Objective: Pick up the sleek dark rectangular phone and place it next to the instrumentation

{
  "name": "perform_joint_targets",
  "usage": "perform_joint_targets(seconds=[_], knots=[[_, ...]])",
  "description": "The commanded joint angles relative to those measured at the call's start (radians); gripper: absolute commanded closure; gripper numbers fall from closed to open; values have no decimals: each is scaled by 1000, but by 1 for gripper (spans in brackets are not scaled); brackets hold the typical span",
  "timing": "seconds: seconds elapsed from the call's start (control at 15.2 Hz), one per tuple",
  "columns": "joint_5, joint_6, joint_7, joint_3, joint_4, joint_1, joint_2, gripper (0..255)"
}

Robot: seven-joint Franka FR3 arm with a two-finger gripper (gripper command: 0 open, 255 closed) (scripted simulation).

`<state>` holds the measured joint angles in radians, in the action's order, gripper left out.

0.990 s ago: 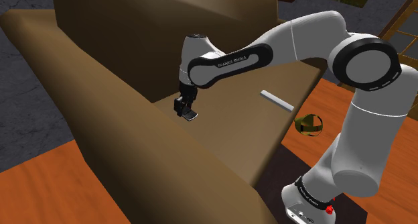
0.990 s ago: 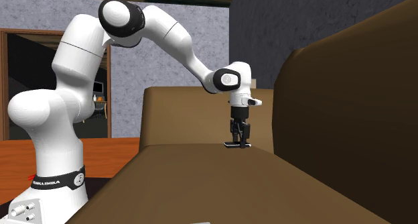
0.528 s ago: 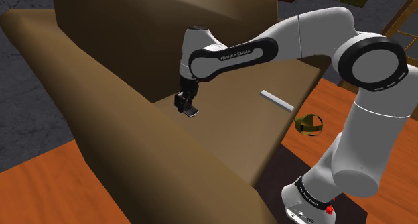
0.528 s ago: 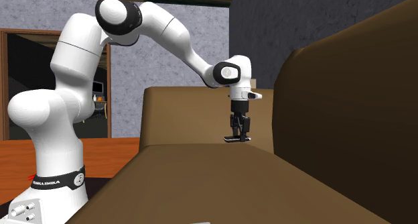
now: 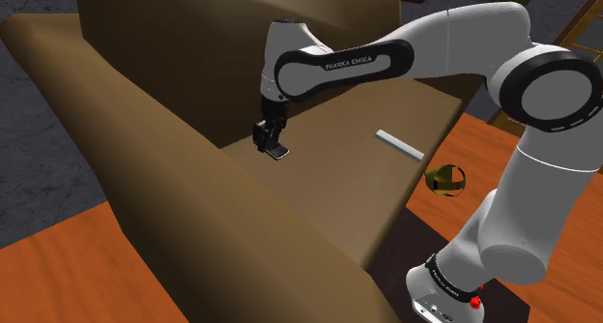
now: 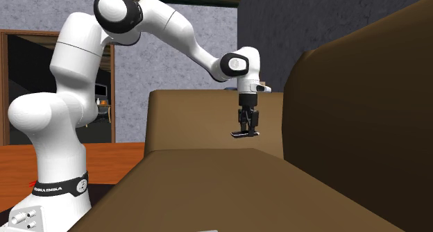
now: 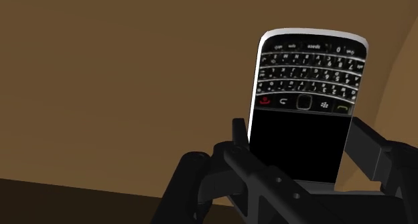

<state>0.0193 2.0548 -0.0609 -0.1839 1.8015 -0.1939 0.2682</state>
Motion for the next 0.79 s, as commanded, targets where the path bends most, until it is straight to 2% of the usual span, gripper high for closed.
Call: perform_joint_targets(seconds=[0.0, 0.33, 0.73], knots=[[-2, -27, 4, 0, -17, 2, -9, 255], [-5, -76, 5, -1, -51, 3, -25, 255], [-34, -49, 137, 45, 100, 83, -148, 255]])
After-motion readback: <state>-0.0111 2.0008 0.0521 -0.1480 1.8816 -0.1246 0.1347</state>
